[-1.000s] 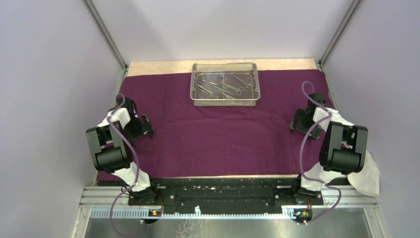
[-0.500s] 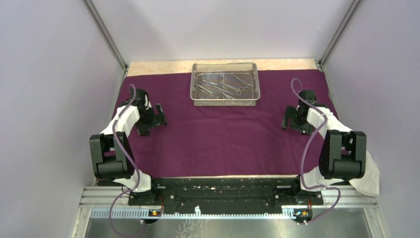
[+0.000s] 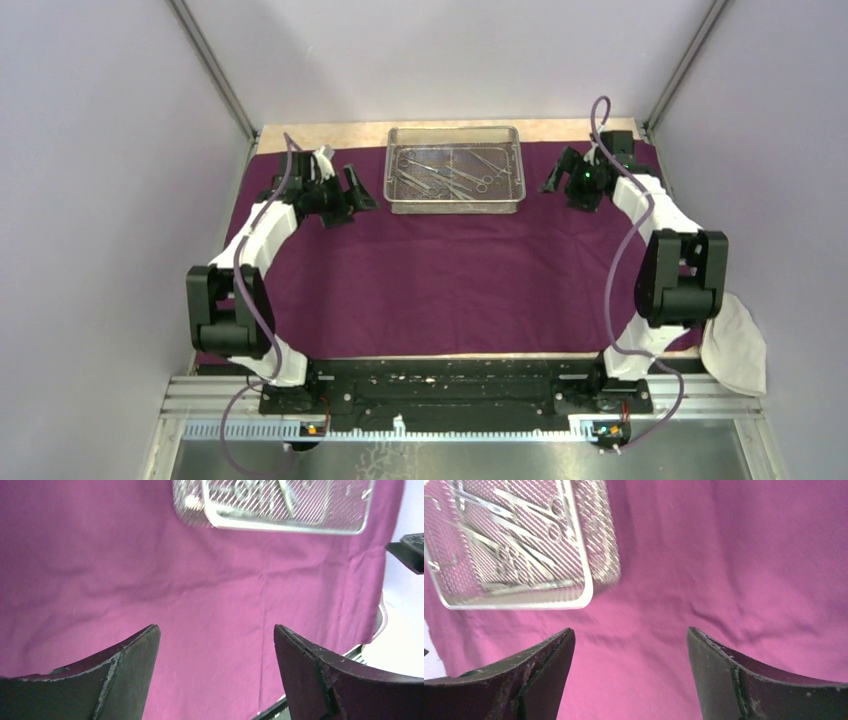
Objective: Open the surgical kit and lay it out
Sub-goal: Pick up the container from the surgical kit.
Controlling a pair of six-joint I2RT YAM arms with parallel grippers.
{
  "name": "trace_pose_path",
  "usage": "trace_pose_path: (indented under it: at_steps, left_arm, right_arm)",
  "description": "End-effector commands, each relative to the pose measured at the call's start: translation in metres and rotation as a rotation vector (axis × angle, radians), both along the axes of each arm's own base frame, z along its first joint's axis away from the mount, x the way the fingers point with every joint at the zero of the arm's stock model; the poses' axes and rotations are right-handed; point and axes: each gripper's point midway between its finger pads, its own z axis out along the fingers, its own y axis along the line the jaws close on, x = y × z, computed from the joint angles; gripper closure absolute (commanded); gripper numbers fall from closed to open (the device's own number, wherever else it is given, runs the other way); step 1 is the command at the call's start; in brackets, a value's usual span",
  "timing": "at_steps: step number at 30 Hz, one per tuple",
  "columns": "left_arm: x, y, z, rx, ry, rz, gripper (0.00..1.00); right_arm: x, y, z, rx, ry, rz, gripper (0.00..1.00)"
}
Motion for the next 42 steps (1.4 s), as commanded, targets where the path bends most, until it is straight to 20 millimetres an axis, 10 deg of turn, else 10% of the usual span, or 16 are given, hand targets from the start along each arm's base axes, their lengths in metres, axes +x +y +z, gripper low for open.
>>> trace_pose_path:
  at_steps: [1,18,36,42]
  left_arm:
    - [0.055,-0.021,0.028,-0.066,-0.155,-0.053,0.12]
    - [0.128,-0.057,-0.034,0.033,-0.133,-0.105,0.37]
    - [0.164,-0.051,-0.052,0.167,-0.127,-0.068,0.25]
    - [0.174,-0.053,-0.058,0.165,-0.117,-0.064,0.43]
  right_arm:
    - [0.046,0.04,0.013,0.081,-0.068,0.073,0.19]
    - [0.116,0.084,-0.041,0.049,-0.043,0.14,0.49]
    - [0.152,0.067,-0.056,-0.111,-0.006,0.113,0.48]
    - [0.156,0.077,-0.055,-0.082,-0.02,0.126,0.75]
